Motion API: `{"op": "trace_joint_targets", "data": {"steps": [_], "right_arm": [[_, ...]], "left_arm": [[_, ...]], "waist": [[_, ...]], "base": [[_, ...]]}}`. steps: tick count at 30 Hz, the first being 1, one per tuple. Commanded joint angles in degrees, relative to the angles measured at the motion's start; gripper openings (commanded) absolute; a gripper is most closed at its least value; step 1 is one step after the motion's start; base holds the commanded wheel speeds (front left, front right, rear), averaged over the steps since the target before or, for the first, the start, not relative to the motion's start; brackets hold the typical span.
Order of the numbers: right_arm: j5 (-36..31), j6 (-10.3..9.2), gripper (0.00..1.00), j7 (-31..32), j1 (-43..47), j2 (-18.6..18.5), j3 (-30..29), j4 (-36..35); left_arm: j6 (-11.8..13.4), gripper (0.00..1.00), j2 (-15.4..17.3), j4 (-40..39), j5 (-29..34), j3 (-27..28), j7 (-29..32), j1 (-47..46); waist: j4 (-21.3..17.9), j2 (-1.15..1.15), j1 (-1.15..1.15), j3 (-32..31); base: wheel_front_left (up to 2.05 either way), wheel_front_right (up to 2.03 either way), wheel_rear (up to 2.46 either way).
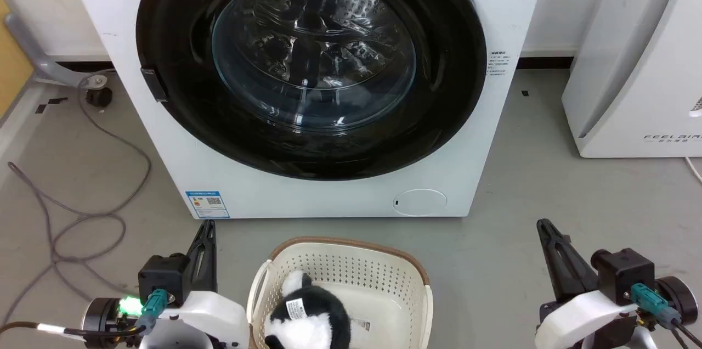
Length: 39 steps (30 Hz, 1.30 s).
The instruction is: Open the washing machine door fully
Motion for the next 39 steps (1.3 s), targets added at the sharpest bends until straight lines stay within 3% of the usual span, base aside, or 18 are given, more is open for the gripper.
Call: {"op": "trace_joint_targets", "data": {"steps": [1, 10, 11, 22, 23, 24, 33, 39], "right_arm": [[-0.44, 0.05, 0.00, 0.07, 0.33, 0.07, -0.13, -0.23], [-0.44, 0.05, 0.00, 0.07, 0.33, 0.07, -0.13, -0.23], [0.03, 0.00, 1.00, 0.00, 0.00, 0.00, 0.01, 0.01], [0.76, 0.00, 1.00, -0.84, 0.33, 0.01, 0.00, 0.10], [0.84, 0.00, 0.27, -0.93, 0.36, 0.01, -0.01, 0.12], [0.94, 0.00, 0.00, -1.01, 0.40, 0.01, -0.01, 0.14], [2.35, 0.01, 0.00, -1.87, 0.65, 0.01, -0.18, 0.36], [10.89, 0.01, 0.00, -3.08, 0.53, 0.02, -0.21, 0.64]], "left_arm": [[-0.25, 0.00, 0.00, -0.26, 0.16, 0.03, 0.02, 0.40], [-0.25, 0.00, 0.00, -0.26, 0.16, 0.03, 0.02, 0.40], [0.02, 1.00, 0.00, 0.01, -0.01, -0.01, 0.00, 0.00], [-0.21, 1.00, 0.00, 0.24, -0.73, -0.49, -0.94, -0.15], [-0.23, 1.00, 0.01, 0.28, -0.81, -0.55, -1.05, -0.18], [-0.26, 1.00, 0.01, 0.33, -0.89, -0.60, -1.16, -0.20], [-0.39, 1.00, 0.10, 0.65, -1.52, -1.13, -2.22, -0.40], [-0.43, 1.00, 0.15, 0.82, -1.97, -1.48, -2.94, -0.51]], "waist": [[0.00, 0.00, 0.00, 0.00], [0.00, 0.00, 0.00, 0.00], [0.00, 0.00, 0.00, 0.00], [-0.09, 0.00, 0.00, 0.06], [-0.10, 0.00, 0.00, 0.07], [-0.11, 0.00, 0.00, 0.08], [-0.20, 0.00, 0.00, 0.14], [-0.25, 0.00, 0.00, 0.26]], "base": [[0.00, 0.00, 0.00], [0.00, 0.00, 0.00], [0.00, 0.00, 0.00], [0.00, 0.00, 0.00], [0.00, 0.00, 0.00], [0.00, 0.00, 0.00], [0.00, 0.00, 0.00], [0.00, 0.00, 0.00]]}}
